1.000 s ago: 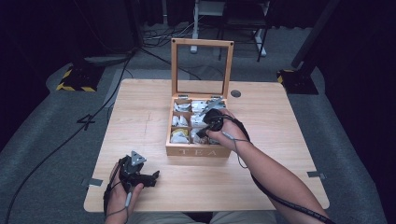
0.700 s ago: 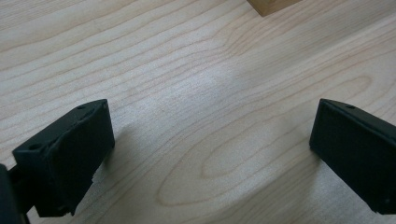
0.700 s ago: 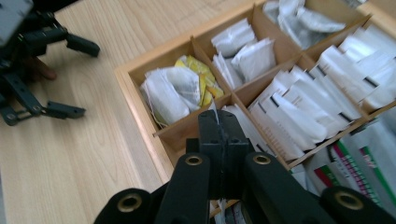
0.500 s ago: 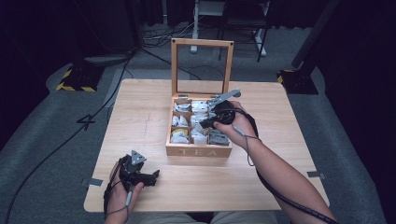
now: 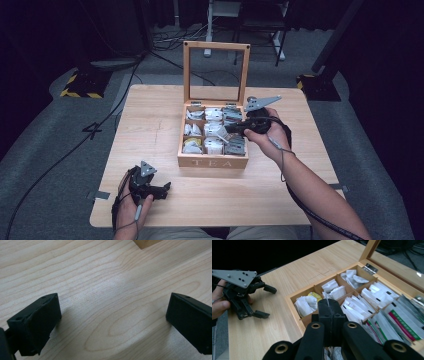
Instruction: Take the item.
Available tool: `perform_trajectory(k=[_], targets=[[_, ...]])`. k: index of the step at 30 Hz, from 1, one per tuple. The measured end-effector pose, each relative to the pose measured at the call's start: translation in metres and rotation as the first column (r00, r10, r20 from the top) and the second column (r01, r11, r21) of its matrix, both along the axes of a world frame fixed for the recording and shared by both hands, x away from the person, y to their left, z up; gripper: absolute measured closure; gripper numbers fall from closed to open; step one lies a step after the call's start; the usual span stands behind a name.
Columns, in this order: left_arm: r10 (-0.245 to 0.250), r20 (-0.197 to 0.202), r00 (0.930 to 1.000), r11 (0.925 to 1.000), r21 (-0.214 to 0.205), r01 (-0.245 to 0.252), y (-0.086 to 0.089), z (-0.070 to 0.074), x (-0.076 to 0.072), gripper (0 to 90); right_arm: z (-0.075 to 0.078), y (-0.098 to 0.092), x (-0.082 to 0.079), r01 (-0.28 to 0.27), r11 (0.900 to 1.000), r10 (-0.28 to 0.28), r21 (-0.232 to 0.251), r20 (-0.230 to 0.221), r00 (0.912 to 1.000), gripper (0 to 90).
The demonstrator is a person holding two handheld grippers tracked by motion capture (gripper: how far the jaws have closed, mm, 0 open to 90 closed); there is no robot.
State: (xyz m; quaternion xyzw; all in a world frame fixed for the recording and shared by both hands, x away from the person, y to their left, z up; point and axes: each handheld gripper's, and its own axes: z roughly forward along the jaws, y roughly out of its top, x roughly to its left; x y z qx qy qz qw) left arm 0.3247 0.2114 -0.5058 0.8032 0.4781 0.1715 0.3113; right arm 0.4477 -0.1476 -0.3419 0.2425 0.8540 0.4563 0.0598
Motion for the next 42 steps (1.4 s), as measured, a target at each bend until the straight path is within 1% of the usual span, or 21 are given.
perform_trajectory(k=[3, 4, 5, 7, 11, 12, 13, 14, 18, 22, 25, 27, 35, 42], targets=[[0.0, 0.001, 1.0, 1.0, 0.001, 0.0, 0.0, 0.0, 0.0, 0.3, 0.003, -0.012, -0.002, 0.02, 0.9997, -0.02, 0.012, 0.01, 0.9998, 90.0], [0.0, 0.001, 1.0, 1.0, 0.001, 0.0, 0.0, 0.0, 0.0, 0.3, 0.003, -0.012, -0.002, 0.02, 0.9997, -0.02, 0.012, 0.01, 0.9998, 90.0], [0.0, 0.001, 1.0, 1.0, 0.003, 0.0, 0.0, 0.0, 0.0, 0.2, 0.006, -0.021, -0.004, 0.037, 0.9991, -0.038, 0.02, 0.017, 0.9991, 90.0], [0.017, -0.004, 0.9998, 0.9999, -0.003, -0.017, -0.001, 0.0, -0.001, 0.2, 0.008, -0.029, -0.006, 0.045, 0.9987, -0.046, 0.021, 0.023, 0.9987, 90.0], [0.022, 0.001, 0.9998, 0.9998, 0.004, -0.022, -0.001, 0.0, 0.0, 0.0, 0.014, -0.046, -0.009, 0.075, 0.9966, -0.076, 0.033, 0.032, 0.9966, 90.0], [0.031, -0.003, 0.9995, 0.9995, -0.003, -0.031, -0.002, 0.0, 0.0, 0.0, 0.015, -0.05, -0.01, 0.081, 0.996, -0.083, 0.036, 0.035, 0.996, 90.0], [0.031, -0.003, 0.9995, 0.9995, -0.003, -0.031, -0.002, 0.0, 0.0, 0.0, 0.015, -0.05, -0.01, 0.081, 0.996, -0.083, 0.036, 0.035, 0.996, 90.0], [0.04, -0.004, 0.9992, 0.9992, -0.002, -0.04, -0.003, 0.0, 0.001, 0.0, 0.017, -0.058, -0.012, 0.097, 0.9945, -0.098, 0.04, 0.039, 0.9944, 90.0], [0.048, -0.001, 0.9988, 0.9988, -0.001, -0.048, -0.004, 0.0, 0.003, 0.0, 0.019, -0.072, -0.013, 0.123, 0.9914, -0.125, 0.044, 0.041, 0.9913, 90.0], [0.047, -0.001, 0.9989, 0.9989, -0.001, -0.047, -0.004, 0.0, 0.003, 0.0, 0.019, -0.086, -0.012, 0.15, 0.9878, -0.152, 0.044, 0.041, 0.9876, 90.0], [0.047, -0.001, 0.9989, 0.9989, -0.001, -0.047, -0.004, 0.0, 0.003, 0.0, 0.019, -0.093, -0.009, 0.168, 0.9857, -0.168, 0.013, 0.05, 0.9845, 90.0], [0.047, -0.001, 0.9989, 0.9989, -0.001, -0.047, -0.004, 0.0, 0.003, 0.0, 0.019, -0.098, -0.006, 0.183, 0.9831, -0.182, -0.003, 0.056, 0.9816, 90.0], [0.047, 0.0, 0.9989, 0.9989, -0.001, -0.047, -0.004, 0.0, 0.003, 0.0, 0.013, -0.127, 0.005, 0.261, 0.9654, -0.261, 0.005, 0.032, 0.9649, 90.0], [0.047, -0.001, 0.9989, 0.9989, -0.001, -0.047, -0.004, 0.0, 0.003, 0.0, 0.003, -0.147, 0.012, 0.311, 0.9505, -0.311, -0.007, 0.016, 0.9504, 90.0]])
